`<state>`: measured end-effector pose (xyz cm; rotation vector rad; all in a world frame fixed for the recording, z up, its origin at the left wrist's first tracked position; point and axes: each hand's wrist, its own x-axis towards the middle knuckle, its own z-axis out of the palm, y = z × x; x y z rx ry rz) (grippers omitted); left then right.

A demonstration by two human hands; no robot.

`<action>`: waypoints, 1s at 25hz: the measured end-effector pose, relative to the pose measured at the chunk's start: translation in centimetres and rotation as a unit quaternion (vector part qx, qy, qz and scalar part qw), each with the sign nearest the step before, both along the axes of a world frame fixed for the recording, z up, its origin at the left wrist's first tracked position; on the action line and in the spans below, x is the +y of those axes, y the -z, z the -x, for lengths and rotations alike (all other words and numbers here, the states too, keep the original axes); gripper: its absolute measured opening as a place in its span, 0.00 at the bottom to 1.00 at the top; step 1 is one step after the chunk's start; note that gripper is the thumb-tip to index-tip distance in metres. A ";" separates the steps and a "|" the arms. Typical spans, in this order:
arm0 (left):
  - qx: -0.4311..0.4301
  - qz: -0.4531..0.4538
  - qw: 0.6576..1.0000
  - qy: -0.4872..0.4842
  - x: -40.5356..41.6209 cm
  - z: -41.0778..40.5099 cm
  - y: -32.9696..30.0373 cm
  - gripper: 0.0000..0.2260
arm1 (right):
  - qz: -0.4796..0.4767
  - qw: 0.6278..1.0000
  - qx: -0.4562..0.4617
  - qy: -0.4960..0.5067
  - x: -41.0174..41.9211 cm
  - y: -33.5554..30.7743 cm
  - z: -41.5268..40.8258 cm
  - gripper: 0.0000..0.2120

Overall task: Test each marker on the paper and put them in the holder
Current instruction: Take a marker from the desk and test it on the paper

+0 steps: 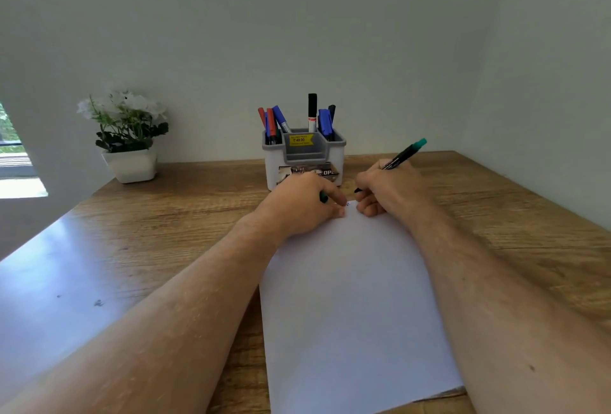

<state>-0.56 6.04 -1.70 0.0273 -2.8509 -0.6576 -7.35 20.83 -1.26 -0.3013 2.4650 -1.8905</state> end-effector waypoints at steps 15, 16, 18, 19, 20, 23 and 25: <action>-0.018 -0.011 1.000 0.009 0.3 0.1 -0.4 0.09 | -0.127 0.990 0.063 0.011 -0.2 0.9 1.5 0.10; -0.019 -0.012 1.000 0.009 0.3 0.1 -0.4 0.09 | -0.128 0.990 0.062 0.015 -0.3 0.9 1.5 0.11; -0.019 -0.012 1.000 0.008 0.3 0.1 -0.4 0.09 | -0.128 0.990 0.057 0.023 -0.3 0.9 1.5 0.13; -0.019 -0.013 1.000 0.007 0.3 0.2 -0.4 0.09 | -0.129 0.990 0.057 0.024 -0.4 0.8 1.6 0.12; -0.019 -0.015 1.000 0.006 0.3 0.2 -0.3 0.09 | -0.128 0.990 0.058 0.023 -0.3 0.8 1.6 0.11; -0.018 -0.017 1.000 0.006 0.2 0.2 -0.3 0.09 | -0.128 0.990 0.062 0.015 -0.4 0.9 1.5 0.10; -0.020 -0.017 1.000 0.005 0.2 0.2 -0.3 0.09 | -0.126 0.990 0.064 0.012 -0.4 0.9 1.5 0.10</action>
